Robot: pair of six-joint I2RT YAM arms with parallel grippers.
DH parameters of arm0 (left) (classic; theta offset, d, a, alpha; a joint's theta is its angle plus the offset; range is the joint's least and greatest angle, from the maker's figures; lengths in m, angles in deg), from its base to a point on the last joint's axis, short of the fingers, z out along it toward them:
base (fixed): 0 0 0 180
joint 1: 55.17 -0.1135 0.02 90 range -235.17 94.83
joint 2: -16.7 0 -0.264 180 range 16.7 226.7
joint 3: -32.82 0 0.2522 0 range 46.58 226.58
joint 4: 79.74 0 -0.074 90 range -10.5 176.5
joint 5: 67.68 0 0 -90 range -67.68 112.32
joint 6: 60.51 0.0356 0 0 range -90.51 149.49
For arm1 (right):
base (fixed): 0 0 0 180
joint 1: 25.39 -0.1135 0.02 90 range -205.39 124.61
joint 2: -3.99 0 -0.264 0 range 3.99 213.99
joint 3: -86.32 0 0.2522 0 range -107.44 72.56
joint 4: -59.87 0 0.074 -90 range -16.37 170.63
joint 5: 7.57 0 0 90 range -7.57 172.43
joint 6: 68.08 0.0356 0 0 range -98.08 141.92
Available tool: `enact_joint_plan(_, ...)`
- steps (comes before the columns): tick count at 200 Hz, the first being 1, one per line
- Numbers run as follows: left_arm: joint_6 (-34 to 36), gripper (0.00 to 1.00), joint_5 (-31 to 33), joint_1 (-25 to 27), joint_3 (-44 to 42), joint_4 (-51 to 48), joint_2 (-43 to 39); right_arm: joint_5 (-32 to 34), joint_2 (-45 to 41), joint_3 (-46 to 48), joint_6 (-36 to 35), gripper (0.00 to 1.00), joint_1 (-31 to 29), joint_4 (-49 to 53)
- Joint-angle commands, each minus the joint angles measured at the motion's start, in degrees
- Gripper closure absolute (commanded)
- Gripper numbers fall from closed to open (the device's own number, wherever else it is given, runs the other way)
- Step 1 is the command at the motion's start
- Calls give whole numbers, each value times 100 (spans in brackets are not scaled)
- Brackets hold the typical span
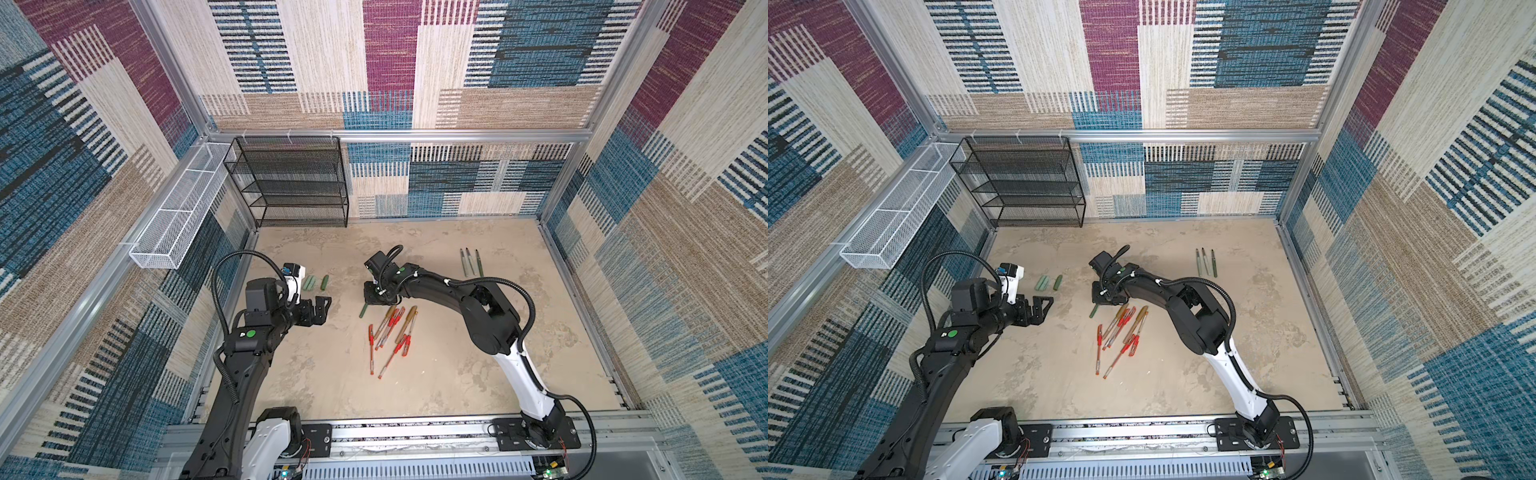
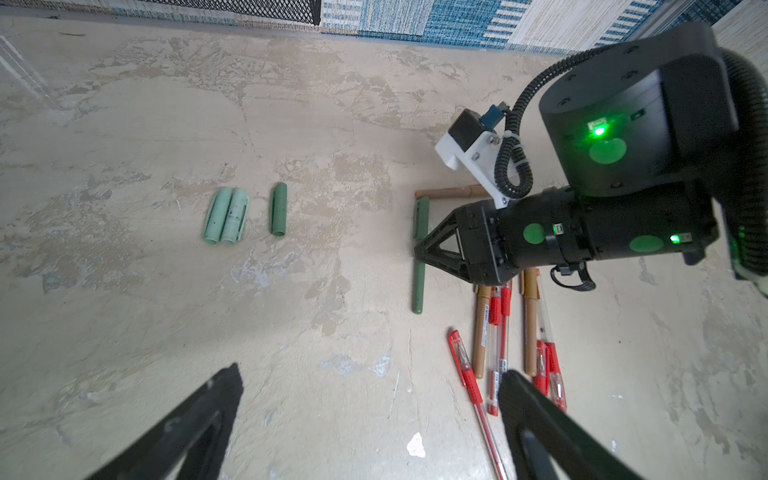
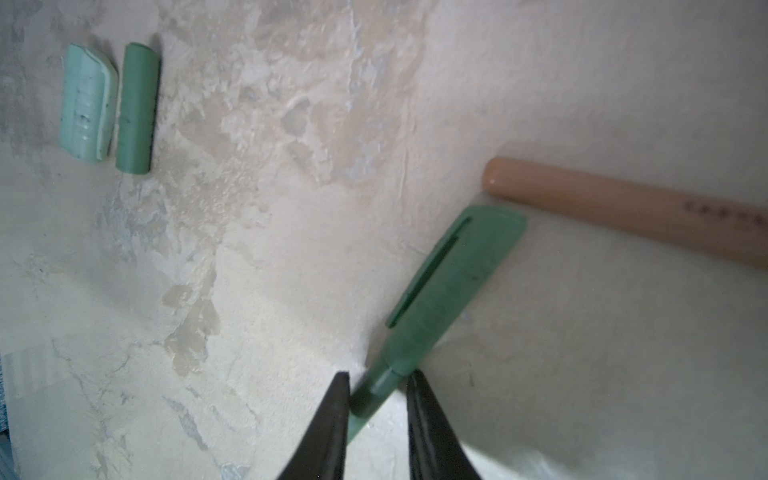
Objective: Open the pen caps
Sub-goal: 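Grasp the dark green pen by its barrel with the right gripper and lift, then raise the pen cap-first toward the left gripper while left reaches for the cap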
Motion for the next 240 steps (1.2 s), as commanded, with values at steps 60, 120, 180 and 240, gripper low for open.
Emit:
enact_joint_plan(60, 8, 0, -65, 12, -16, 125, 24, 834, 435, -748, -542, 78, -52, 1459)
enact_joint_plan(120, -17, 0, -48, 6, 21, 113, 39, 953, 273, -677, -698, 69, -312, 1705)
enact_joint_plan(180, -48, 0, -77, 9, 19, 140, 0, 965, 139, -229, -783, 83, -335, 1428)
enact_joint_plan(240, -114, 0, -175, 19, 41, 144, -11, 1044, -209, -313, -974, 89, -339, 1169)
